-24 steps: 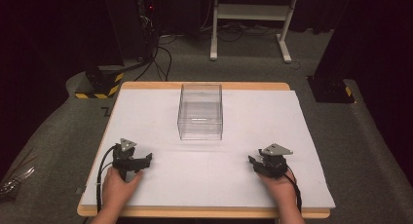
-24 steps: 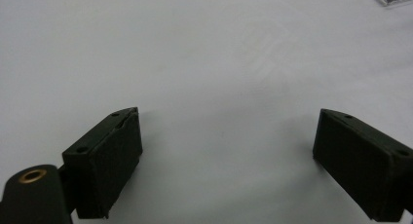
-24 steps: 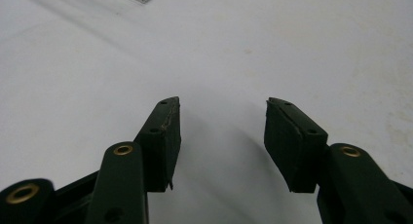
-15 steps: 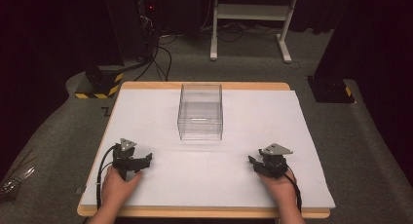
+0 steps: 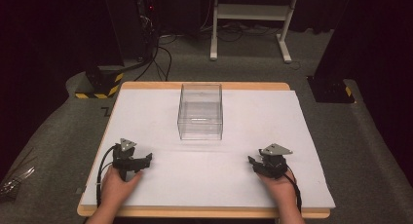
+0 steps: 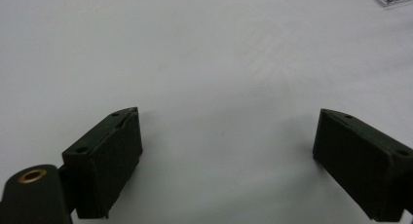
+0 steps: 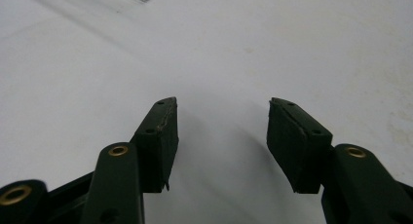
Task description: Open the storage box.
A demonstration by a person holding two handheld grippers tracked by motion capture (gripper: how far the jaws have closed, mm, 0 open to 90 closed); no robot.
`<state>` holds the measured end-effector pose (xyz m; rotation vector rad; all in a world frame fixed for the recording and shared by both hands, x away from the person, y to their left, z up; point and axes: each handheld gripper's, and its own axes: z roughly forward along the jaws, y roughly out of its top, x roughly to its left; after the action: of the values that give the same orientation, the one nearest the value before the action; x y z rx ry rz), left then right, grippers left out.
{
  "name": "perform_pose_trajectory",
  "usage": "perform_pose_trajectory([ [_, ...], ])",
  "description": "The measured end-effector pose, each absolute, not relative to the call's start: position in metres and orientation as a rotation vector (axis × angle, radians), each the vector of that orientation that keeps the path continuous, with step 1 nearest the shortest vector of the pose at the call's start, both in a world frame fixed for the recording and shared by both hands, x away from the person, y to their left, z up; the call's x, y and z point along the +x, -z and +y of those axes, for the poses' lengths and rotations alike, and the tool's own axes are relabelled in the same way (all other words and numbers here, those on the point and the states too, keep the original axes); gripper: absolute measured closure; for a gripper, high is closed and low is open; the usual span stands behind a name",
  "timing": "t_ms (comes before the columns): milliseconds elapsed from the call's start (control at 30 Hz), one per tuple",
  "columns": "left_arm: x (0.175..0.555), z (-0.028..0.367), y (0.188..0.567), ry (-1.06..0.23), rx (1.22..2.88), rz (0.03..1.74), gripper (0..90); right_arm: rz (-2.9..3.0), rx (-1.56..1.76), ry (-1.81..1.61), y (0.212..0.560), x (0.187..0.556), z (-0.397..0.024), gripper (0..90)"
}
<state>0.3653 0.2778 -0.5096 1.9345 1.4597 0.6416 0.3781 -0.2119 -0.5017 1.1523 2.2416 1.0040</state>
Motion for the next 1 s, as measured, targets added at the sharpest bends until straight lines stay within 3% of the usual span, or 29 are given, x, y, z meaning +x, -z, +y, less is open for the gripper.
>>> perform_pose_trajectory([
  [367,0.365,0.278,0.510,-0.642,1.935,1.459,11.0,2.199,1.147,-1.047,0.498,0.374,-0.213,40.7],
  [800,0.365,0.278,0.510,-0.641,1.934,1.460,10.9,2.191,1.134,-1.116,0.492,0.370,-0.207,23.6],
  [1000,0.365,0.278,0.510,-0.642,1.934,1.460,11.0,2.215,1.131,-1.141,0.492,0.368,-0.202,22.9],
])
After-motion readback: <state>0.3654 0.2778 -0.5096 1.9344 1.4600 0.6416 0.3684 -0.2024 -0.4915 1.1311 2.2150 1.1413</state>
